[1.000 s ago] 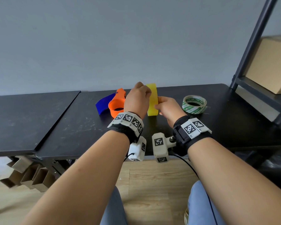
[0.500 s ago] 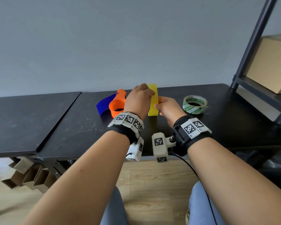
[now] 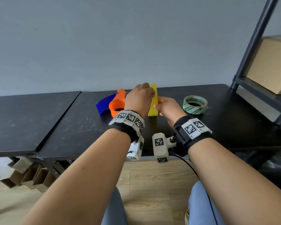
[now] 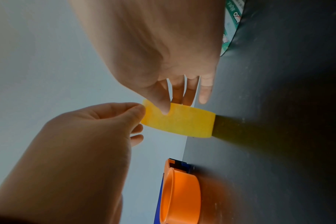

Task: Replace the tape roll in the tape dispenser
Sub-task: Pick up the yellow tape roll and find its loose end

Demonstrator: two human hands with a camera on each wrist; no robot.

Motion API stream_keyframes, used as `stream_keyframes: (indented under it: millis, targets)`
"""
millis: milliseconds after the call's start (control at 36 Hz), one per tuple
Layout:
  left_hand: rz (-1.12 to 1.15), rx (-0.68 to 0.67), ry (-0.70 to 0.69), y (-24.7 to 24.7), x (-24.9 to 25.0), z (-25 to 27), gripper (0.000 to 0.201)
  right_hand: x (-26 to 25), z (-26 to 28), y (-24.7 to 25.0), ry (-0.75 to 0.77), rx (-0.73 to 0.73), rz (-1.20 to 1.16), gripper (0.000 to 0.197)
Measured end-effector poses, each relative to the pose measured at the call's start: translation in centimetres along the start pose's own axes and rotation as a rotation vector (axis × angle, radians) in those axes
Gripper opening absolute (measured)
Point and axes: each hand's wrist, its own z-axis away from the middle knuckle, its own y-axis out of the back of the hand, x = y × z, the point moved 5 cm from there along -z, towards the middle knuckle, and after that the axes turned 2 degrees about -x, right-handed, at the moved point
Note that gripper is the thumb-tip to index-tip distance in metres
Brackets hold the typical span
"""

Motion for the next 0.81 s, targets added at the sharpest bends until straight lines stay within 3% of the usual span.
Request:
stream_keyframes:
  millis: [417, 611, 806]
  targets:
    - [-0.042, -0.169, -0.008, -1.6, 0.4, -0.7, 0.028, 0.6, -0.7, 0.3, 0.042, -0.007, -0.007, 0.040]
    - [-0.061, -0.273, 0.047, -1.2, 0.4, -1.1, 0.028, 0.4, -0.9, 0.1, 0.067, 0.020, 0.043, 0.032]
    - [0.013, -0.214, 0.063, -0.6, 0.0, -1.3, 0.023, -0.1, -1.0, 0.3, 0.092, -0.001, 0.054, 0.034]
